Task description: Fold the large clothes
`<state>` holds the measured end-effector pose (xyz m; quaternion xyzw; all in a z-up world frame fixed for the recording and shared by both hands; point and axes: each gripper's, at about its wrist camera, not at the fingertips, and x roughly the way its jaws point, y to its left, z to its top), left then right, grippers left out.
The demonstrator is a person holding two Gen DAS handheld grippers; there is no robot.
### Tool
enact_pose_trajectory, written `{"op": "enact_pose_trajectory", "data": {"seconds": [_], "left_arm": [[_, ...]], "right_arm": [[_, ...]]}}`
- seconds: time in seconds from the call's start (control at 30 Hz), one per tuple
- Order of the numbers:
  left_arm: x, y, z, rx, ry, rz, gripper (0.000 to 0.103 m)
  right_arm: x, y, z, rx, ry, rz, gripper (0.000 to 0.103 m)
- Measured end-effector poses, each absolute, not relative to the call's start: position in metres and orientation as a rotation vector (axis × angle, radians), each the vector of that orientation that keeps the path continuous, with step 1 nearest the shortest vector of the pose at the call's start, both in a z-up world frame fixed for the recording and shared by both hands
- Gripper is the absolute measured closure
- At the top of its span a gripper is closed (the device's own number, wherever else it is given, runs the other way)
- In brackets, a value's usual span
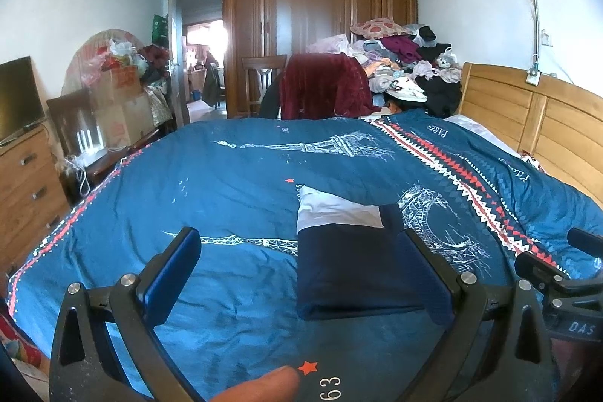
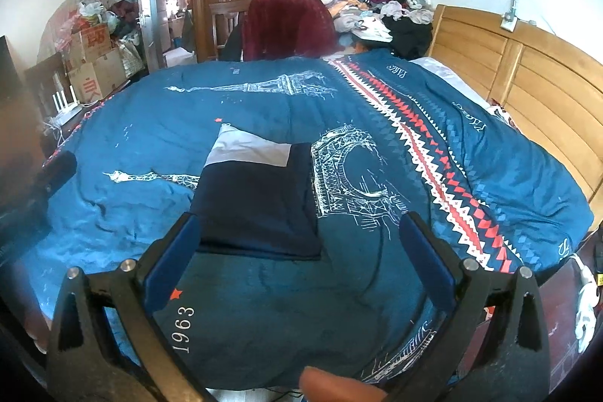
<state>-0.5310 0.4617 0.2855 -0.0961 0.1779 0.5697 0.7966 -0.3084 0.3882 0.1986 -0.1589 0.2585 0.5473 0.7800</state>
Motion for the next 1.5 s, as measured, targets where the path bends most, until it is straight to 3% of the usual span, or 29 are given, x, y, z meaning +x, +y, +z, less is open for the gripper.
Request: {"op": "enact_pose_trajectory", "data": {"seconds": [1.5], "left_arm": [[-0.5259,0.4586,0.2772,-0.161,0.393,1.244,0.0]], "right_arm": [[-0.3075,0.383,0.1917,-0.339,0.567,1.178,0.0]]}}
